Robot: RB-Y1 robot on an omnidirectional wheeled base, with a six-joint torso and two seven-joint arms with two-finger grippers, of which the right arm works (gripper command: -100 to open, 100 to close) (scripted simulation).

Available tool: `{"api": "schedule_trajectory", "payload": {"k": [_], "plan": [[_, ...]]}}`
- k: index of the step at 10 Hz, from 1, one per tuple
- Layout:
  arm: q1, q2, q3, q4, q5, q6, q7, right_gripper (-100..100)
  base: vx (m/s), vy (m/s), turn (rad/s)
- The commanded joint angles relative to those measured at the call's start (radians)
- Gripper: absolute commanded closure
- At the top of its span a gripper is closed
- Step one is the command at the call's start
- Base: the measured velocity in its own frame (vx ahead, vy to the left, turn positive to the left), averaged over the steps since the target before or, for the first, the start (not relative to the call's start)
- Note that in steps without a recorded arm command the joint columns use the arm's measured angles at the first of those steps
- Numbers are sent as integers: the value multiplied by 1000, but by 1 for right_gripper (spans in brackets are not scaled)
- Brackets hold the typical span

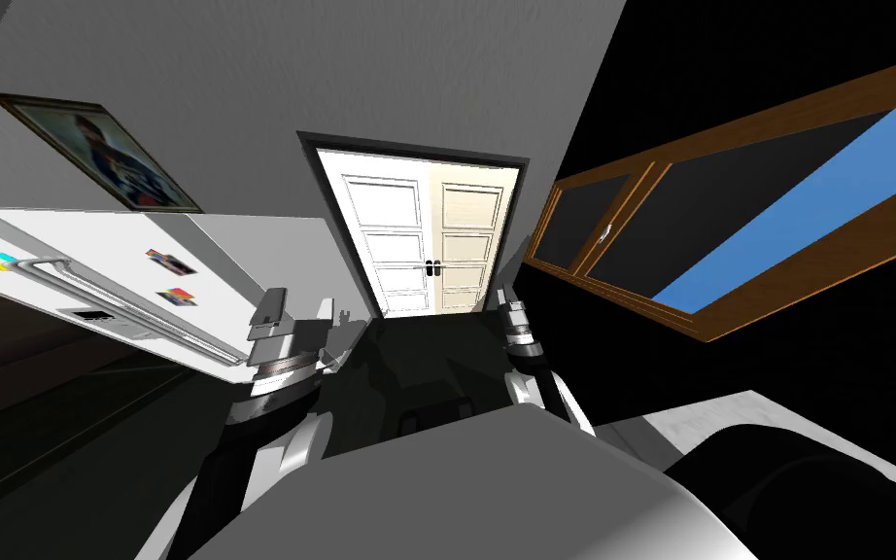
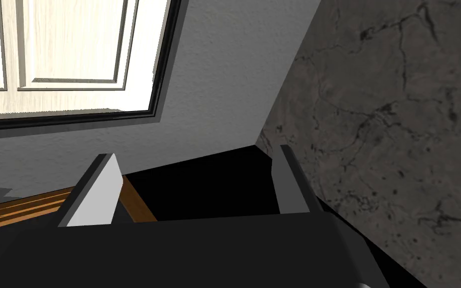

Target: Pull the door open

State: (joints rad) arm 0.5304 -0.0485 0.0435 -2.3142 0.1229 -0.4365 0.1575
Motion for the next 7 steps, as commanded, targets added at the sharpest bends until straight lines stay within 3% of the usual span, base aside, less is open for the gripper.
{"api": "schedule_trajectory", "payload": {"k": [1,7], "plan": [[-10,-5,-10,24,3,4,-14,-100,93,28,46],[-53,-23,-51,124,18,19,-72,-100,177,21,43]]}}
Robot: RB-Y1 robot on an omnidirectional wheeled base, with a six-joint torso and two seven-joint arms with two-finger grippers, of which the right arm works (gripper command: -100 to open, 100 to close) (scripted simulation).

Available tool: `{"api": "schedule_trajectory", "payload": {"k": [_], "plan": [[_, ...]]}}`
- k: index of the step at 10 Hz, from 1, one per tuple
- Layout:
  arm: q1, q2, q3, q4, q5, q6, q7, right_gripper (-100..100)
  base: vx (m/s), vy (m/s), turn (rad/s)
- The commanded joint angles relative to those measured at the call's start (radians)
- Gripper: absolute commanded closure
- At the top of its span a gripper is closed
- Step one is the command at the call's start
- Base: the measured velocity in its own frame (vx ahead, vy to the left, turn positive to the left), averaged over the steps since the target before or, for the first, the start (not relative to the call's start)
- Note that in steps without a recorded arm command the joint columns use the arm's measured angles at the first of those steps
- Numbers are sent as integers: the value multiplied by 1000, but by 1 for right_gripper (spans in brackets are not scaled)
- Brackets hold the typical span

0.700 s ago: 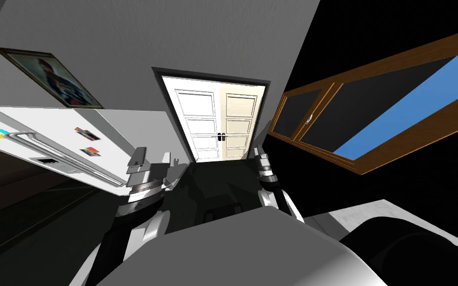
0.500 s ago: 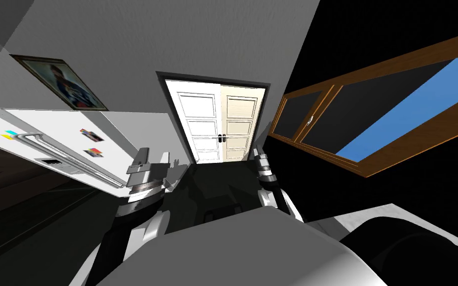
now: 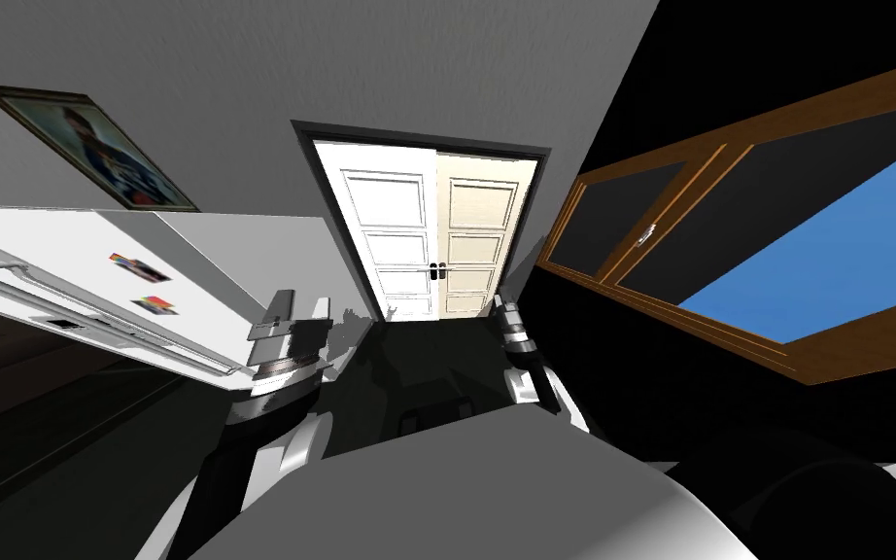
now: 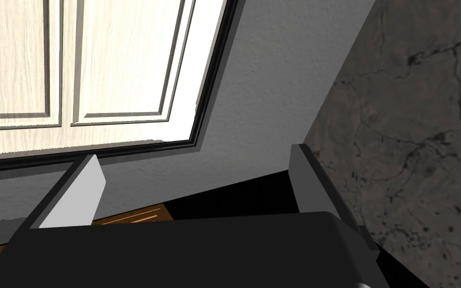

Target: Pull the door open

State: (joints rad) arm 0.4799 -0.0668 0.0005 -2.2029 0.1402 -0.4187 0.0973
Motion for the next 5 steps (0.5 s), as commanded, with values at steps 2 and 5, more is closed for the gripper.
{"api": "schedule_trajectory", "payload": {"k": [2,5], "plan": [[-25,-11,-29,63,8,9,-41,-100,186,58,72],[-56,-19,-58,136,19,20,-83,-100,191,20,67]]}}
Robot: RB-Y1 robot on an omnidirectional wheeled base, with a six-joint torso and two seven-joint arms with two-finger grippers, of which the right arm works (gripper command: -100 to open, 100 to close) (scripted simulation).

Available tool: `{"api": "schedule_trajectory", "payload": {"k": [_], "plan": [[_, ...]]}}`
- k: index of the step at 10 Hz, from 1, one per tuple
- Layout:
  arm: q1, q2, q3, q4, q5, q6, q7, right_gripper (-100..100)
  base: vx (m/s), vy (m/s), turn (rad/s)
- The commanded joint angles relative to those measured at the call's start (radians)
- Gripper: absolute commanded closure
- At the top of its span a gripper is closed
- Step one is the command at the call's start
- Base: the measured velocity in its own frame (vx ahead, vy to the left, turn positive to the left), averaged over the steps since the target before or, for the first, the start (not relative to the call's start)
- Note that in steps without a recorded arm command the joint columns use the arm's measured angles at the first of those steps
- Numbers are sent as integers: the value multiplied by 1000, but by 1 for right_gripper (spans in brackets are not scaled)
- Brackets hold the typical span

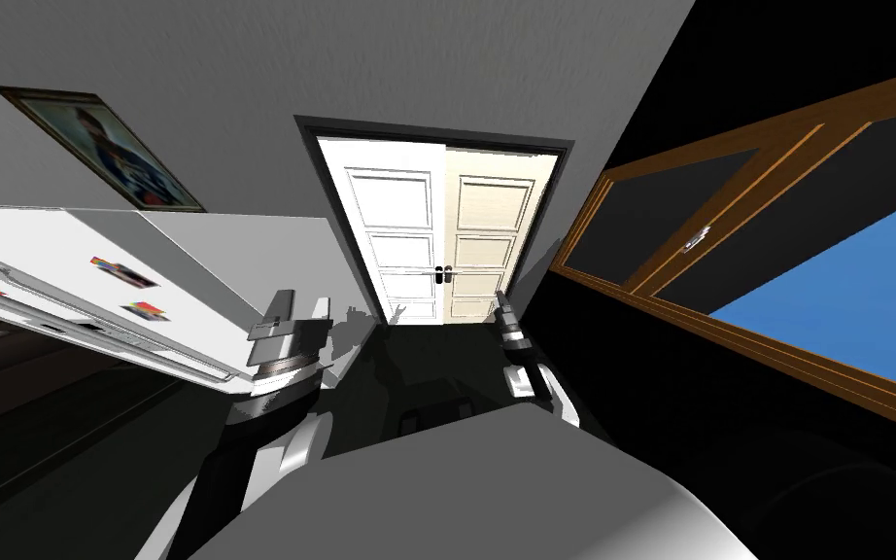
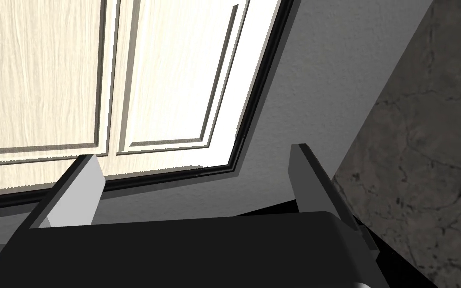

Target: Pull the door open

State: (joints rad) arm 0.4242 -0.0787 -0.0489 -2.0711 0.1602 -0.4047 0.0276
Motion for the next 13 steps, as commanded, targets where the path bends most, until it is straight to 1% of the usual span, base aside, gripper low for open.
{"api": "schedule_trajectory", "payload": {"k": [1,2,8,9,10,11,13], "plan": [[-13,-10,-22,35,3,11,-32,-100,164,30,65],[-27,-12,-35,66,8,16,-50,-100,166,26,88],[-70,-19,-76,166,22,31,-108,-100,117,28,45],[-84,-20,-89,200,27,37,-128,-100,141,31,71],[-92,-21,-96,217,30,39,-138,-100,142,23,61],[-106,-23,-110,251,35,44,-158,-100,148,37,61],[-121,-24,-124,285,40,50,-177,-100,137,18,63]]}}
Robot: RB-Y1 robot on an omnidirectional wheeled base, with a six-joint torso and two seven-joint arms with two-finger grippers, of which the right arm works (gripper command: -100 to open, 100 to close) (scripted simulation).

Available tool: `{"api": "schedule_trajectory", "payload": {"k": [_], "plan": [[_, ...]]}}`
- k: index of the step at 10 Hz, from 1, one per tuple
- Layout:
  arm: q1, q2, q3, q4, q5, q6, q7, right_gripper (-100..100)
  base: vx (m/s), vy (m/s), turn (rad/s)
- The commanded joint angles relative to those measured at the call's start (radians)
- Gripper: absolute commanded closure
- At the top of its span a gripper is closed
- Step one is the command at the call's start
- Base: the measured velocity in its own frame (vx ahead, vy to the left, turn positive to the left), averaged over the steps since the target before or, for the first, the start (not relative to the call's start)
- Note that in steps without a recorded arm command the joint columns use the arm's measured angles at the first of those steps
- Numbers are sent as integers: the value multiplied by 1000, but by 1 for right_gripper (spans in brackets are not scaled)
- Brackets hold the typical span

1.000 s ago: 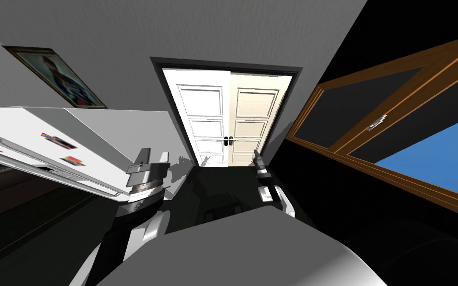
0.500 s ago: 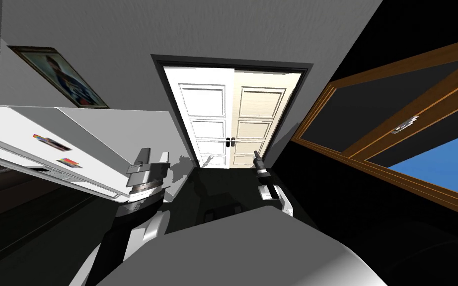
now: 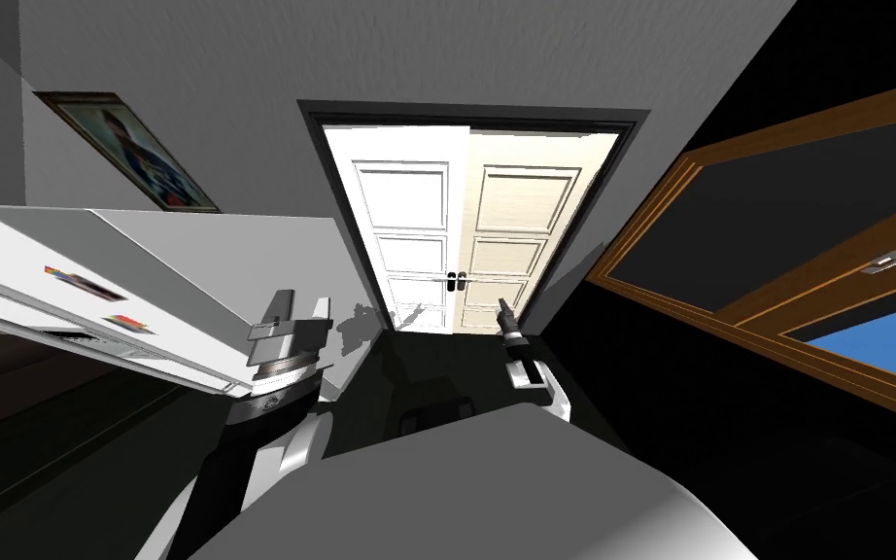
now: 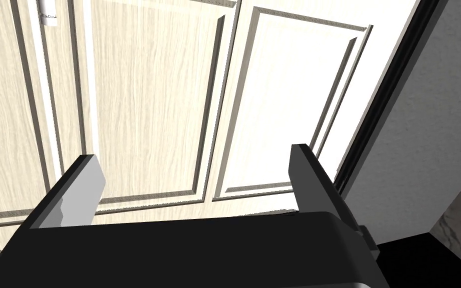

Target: Pull the door open

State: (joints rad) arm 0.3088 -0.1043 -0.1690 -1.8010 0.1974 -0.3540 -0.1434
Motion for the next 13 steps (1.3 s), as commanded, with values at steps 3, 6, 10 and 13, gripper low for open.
{"api": "schedule_trajectory", "payload": {"k": [3,6,10,13], "plan": [[-34,0,-32,81,12,9,-45,-100,124,22,52],[-62,-1,-58,146,22,19,-83,-100,135,13,57],[-100,-2,-95,235,35,33,-135,-100,165,10,64],[-123,-1,-117,288,42,41,-165,-100,116,3,41]]}}
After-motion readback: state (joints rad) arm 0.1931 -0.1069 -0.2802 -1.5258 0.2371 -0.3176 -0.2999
